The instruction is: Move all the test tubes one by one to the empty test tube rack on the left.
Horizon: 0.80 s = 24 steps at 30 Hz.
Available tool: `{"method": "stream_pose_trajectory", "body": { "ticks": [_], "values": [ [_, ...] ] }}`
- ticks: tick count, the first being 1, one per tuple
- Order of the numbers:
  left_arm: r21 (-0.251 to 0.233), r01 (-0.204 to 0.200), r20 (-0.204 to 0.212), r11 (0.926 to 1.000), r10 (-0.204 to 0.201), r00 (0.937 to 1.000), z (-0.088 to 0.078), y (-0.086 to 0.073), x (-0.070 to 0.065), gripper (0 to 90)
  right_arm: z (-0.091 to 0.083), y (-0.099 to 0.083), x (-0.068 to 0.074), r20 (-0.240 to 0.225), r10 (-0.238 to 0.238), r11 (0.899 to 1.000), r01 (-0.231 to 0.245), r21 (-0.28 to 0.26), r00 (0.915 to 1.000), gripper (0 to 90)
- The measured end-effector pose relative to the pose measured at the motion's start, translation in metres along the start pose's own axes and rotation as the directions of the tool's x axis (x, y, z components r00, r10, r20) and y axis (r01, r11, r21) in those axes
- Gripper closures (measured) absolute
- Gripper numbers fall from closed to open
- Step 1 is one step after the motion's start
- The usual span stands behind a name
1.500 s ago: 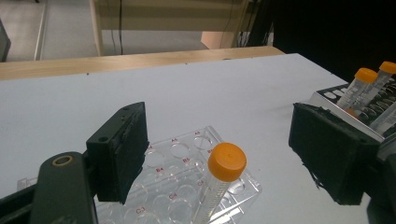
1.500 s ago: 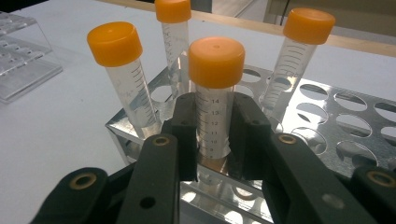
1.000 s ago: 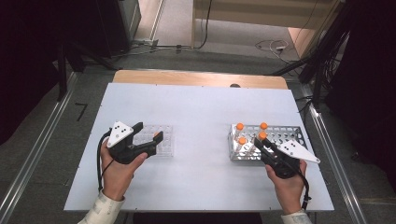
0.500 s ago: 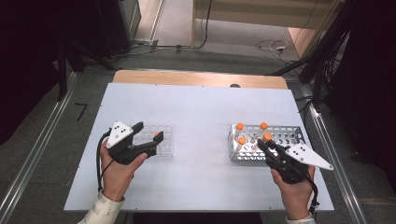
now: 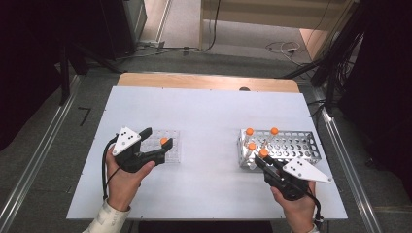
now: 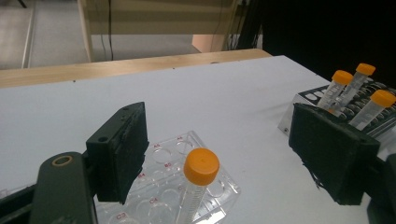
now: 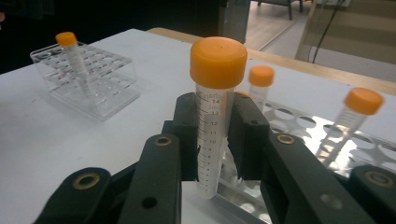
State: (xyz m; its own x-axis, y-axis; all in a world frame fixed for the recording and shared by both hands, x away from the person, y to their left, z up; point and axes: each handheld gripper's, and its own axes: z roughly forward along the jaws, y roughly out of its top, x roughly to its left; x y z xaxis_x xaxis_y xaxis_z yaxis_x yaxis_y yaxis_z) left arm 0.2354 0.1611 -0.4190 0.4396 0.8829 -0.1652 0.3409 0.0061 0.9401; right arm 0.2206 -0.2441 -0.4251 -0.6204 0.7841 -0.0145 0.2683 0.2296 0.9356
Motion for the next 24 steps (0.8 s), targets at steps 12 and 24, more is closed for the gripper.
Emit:
{"method": "stream_pose_trajectory", "body": {
  "ticks": [12,24],
  "values": [
    [0.008,-0.034,0.058,0.9994,0.034,0.9977,0.001,0.000,-0.019,19.5,0.024,-0.006,0.028,-0.091,-0.034,0.999,0.037,0.037,0.9953,72.1],
    [0.044,-0.113,0.154,0.9926,0.105,0.9825,0.009,-0.008,-0.053,18.7,0.046,-0.009,0.050,-0.152,-0.066,0.995,0.076,0.063,0.9863,72.1]
  ]
}}
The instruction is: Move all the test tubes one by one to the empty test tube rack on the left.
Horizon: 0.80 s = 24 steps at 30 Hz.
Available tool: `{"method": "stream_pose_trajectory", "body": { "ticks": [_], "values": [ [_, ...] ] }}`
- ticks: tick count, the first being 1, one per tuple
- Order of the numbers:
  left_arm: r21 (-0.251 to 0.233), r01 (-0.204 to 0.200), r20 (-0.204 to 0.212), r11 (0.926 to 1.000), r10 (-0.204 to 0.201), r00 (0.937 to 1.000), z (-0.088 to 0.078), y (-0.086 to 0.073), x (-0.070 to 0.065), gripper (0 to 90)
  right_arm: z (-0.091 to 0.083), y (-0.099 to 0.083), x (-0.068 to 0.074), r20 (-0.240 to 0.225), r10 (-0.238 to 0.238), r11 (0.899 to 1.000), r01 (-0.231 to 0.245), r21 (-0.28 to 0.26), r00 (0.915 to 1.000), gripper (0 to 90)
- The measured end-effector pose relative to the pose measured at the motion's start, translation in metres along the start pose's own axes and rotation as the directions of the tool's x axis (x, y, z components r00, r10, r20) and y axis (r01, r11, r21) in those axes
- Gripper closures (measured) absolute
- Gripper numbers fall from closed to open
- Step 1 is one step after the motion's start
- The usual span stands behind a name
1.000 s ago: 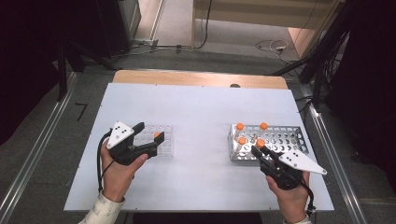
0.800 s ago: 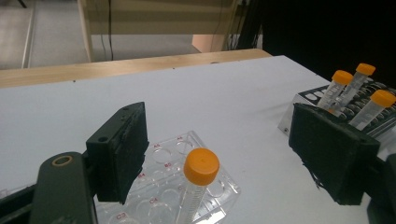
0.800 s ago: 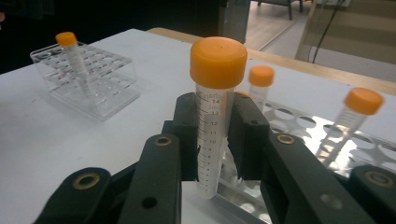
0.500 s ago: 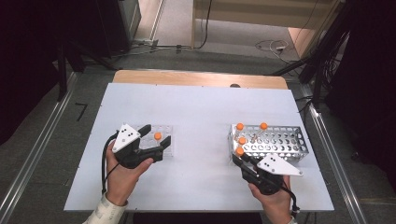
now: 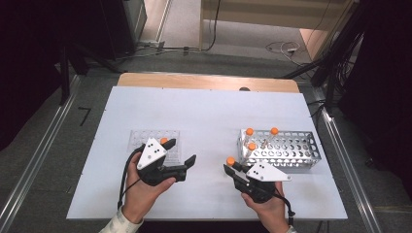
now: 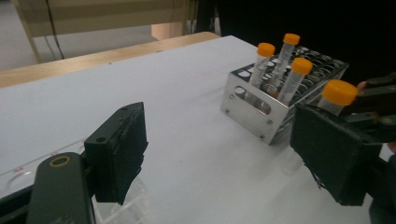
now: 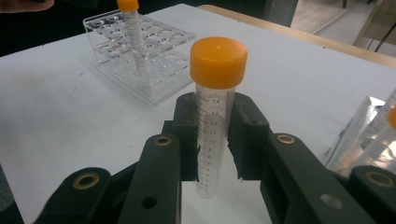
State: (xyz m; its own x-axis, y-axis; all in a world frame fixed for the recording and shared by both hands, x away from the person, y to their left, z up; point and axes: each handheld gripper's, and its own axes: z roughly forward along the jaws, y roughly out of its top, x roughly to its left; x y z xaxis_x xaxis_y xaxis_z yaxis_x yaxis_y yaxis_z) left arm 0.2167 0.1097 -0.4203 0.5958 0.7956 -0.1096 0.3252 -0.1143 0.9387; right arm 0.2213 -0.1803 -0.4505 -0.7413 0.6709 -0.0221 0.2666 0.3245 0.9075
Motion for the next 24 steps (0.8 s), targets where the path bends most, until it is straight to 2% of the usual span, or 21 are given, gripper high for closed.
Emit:
{"method": "stream_pose_trajectory", "body": {
  "ticks": [2,10,17,20,24],
  "values": [
    [-0.006,-0.007,0.026,1.0000,0.008,0.9996,0.002,0.000,-0.009,18.3,0.004,0.000,0.003,-0.008,-0.006,1.000,0.006,0.006,0.9999,72.1],
    [0.008,-0.034,0.086,0.9994,0.033,0.9957,0.008,-0.002,-0.026,17.4,0.015,0.002,0.013,-0.037,-0.016,1.000,0.017,0.019,0.9992,72.1],
    [0.018,-0.057,0.124,0.9982,0.054,0.9908,0.015,-0.007,-0.037,26.1,0.028,0.005,0.026,-0.075,-0.033,0.999,0.035,0.024,0.9967,72.1],
    [0.024,-0.070,0.131,0.9972,0.066,0.9891,0.017,-0.009,-0.038,30.5,0.032,0.006,0.030,-0.087,-0.042,0.999,0.044,0.021,0.9953,72.1],
    [0.029,-0.069,0.147,0.9972,0.064,0.9871,0.019,-0.010,-0.038,40.1,0.035,0.008,0.036,-0.105,-0.047,0.999,0.049,0.020,0.9934,72.1]
  ]
}}
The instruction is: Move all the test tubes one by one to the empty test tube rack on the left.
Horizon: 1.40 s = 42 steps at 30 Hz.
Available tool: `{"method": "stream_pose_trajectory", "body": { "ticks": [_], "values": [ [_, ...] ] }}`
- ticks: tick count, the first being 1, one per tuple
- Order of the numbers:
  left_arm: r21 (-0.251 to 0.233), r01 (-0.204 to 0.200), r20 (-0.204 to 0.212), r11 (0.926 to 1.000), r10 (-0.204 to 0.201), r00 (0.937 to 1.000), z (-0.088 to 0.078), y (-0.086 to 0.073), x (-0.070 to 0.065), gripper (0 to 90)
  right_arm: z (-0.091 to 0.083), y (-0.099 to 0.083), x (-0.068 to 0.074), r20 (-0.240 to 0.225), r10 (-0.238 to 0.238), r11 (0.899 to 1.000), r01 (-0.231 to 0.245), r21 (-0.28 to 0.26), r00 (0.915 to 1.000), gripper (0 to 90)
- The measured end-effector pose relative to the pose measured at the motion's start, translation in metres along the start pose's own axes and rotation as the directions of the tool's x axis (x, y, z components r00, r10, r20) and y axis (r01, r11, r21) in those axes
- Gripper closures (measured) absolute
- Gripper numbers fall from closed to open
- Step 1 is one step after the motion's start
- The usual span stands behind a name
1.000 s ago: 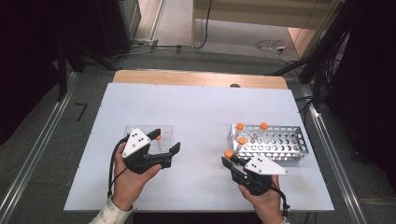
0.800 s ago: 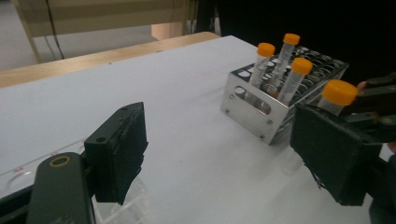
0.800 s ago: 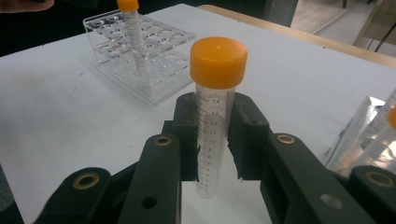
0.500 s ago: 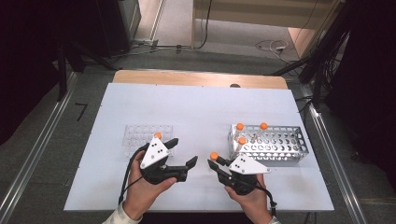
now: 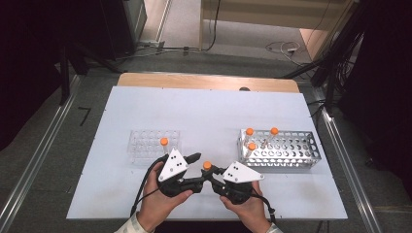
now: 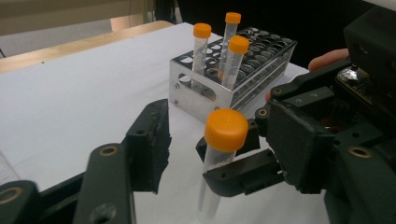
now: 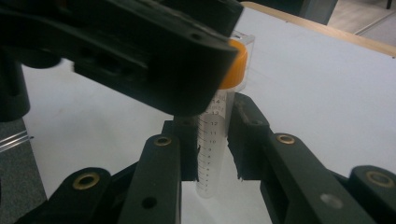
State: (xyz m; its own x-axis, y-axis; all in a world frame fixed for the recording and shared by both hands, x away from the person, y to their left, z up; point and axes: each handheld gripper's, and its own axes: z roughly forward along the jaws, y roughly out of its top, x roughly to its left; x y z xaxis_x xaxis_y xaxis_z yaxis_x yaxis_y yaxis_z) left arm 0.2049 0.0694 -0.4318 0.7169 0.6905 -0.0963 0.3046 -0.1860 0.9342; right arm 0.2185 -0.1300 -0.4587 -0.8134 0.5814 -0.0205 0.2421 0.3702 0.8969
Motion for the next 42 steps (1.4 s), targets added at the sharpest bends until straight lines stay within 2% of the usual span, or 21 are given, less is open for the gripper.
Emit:
{"method": "stream_pose_trajectory", "body": {
  "ticks": [5,11,18,24,26,28,29,30,31,33,35,38,42],
  "values": [
    [-0.005,-0.022,-0.012,0.9997,0.022,0.9997,-0.001,-0.001,-0.001,50.7,0.003,0.001,0.003,-0.007,-0.002,1.000,0.002,0.002,1.0000,72.1],
    [0.001,-0.037,-0.003,0.9993,0.037,0.9993,0.000,-0.002,-0.003,61.0,0.003,0.001,0.003,-0.005,0.003,1.000,-0.003,0.000,1.0000,72.0],
    [0.011,-0.063,-0.014,0.9980,0.063,0.9979,0.001,-0.003,-0.005,68.9,0.002,0.001,0.003,-0.005,0.010,1.000,-0.010,-0.001,0.9999,72.1],
    [0.009,-0.073,-0.020,0.9973,0.073,0.9972,0.001,-0.003,-0.006,70.0,0.002,0.000,0.003,-0.005,0.011,1.000,-0.011,0.001,0.9999,71.8],
    [0.009,-0.065,-0.015,0.9979,0.065,0.9978,0.000,-0.003,-0.005,70.4,0.002,0.001,0.004,-0.010,0.021,1.000,-0.021,-0.004,0.9997,64.8],
    [0.009,-0.062,-0.014,0.9981,0.062,0.9980,-0.001,-0.002,-0.004,70.4,0.002,0.001,0.004,-0.027,0.035,0.999,-0.035,-0.003,0.9990,51.9],
    [0.008,-0.058,-0.014,0.9983,0.058,0.9982,-0.002,-0.002,-0.003,70.4,0.002,0.001,0.004,-0.027,0.035,0.999,-0.035,-0.003,0.9990,51.9],
    [0.006,-0.052,-0.011,0.9986,0.052,0.9986,-0.003,-0.001,-0.002,70.5,0.001,0.001,0.003,-0.032,0.041,0.999,-0.042,-0.014,0.9986,44.8],
    [0.005,-0.038,-0.008,0.9993,0.038,0.9992,-0.005,0.000,0.001,70.5,0.001,0.001,0.003,-0.036,0.043,0.999,-0.044,-0.016,0.9984,41.8],
    [0.005,-0.032,-0.010,0.9995,0.032,0.9995,-0.007,0.001,0.002,70.5,0.000,0.001,0.003,-0.037,0.048,0.999,-0.048,-0.016,0.9982,40.1],
    [-0.001,-0.006,-0.016,1.0000,0.006,0.9999,-0.013,0.004,0.008,70.5,-0.002,0.001,0.001,-0.043,0.060,0.998,-0.061,-0.019,0.9973,36.5],
    [-0.012,0.010,-0.024,0.9999,-0.010,0.9997,-0.018,0.007,0.013,70.5,-0.006,0.000,-0.001,-0.039,0.064,0.998,-0.065,-0.025,0.9972,35.8],
    [-0.030,0.028,-0.056,0.9992,-0.029,0.9980,-0.033,0.014,0.025,70.5,-0.012,-0.002,-0.004,-0.033,0.070,0.997,-0.071,-0.031,0.9970,35.7]
  ]
}}
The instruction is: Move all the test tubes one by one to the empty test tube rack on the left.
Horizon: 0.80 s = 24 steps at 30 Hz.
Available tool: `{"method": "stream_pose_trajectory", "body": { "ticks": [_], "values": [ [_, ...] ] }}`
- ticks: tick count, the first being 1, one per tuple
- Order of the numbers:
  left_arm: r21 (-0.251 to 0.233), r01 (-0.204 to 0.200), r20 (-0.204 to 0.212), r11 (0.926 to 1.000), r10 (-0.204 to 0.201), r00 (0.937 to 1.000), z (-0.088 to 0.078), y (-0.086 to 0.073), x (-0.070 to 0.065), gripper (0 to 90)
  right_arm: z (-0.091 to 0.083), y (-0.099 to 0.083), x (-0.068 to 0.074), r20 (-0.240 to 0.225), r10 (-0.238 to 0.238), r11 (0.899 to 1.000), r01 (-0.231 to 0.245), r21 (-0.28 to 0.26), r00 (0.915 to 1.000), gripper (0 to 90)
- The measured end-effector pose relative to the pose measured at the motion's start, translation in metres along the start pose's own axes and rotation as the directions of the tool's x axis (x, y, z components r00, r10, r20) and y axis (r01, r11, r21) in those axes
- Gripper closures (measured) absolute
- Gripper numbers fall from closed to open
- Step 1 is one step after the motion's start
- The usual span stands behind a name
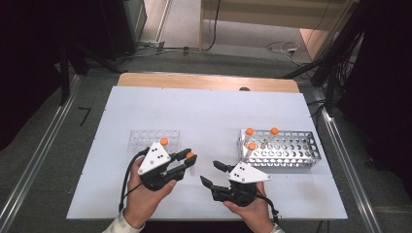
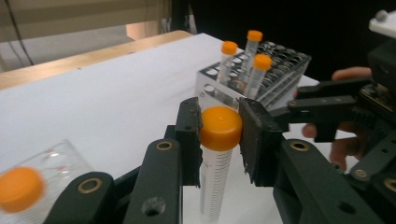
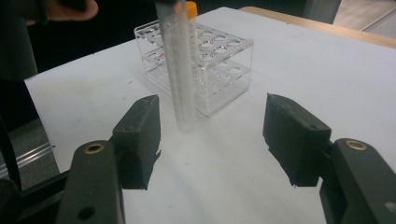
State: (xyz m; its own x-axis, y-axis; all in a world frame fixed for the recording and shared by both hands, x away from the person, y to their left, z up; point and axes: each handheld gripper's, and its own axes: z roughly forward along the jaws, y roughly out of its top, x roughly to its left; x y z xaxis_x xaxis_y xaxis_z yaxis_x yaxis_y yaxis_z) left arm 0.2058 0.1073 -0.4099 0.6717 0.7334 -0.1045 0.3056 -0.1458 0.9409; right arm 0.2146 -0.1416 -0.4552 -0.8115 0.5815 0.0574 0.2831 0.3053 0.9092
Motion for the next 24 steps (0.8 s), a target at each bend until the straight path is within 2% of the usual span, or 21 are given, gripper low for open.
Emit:
{"method": "stream_pose_trajectory", "body": {
  "ticks": [5,9,18,24],
  "values": [
    [-0.013,0.033,-0.035,0.9994,-0.033,0.9988,-0.017,0.005,0.017,70.5,-0.007,-0.001,-0.003,0.010,0.007,1.000,-0.007,-0.005,0.9999,35.8],
    [-0.028,0.057,-0.075,0.9980,-0.059,0.9954,-0.031,0.008,0.031,70.5,-0.010,-0.002,-0.006,0.019,0.011,1.000,-0.011,-0.006,0.9998,35.8],
    [-0.041,0.071,-0.130,0.9966,-0.076,0.9886,-0.047,0.012,0.050,70.5,-0.011,-0.003,-0.008,0.022,0.016,1.000,-0.016,-0.004,0.9996,36.4],
    [-0.052,0.062,-0.196,0.9967,-0.071,0.9780,-0.049,0.012,0.060,70.5,-0.011,-0.003,-0.009,0.022,0.017,1.000,-0.017,-0.002,0.9996,36.7]
  ]
}}
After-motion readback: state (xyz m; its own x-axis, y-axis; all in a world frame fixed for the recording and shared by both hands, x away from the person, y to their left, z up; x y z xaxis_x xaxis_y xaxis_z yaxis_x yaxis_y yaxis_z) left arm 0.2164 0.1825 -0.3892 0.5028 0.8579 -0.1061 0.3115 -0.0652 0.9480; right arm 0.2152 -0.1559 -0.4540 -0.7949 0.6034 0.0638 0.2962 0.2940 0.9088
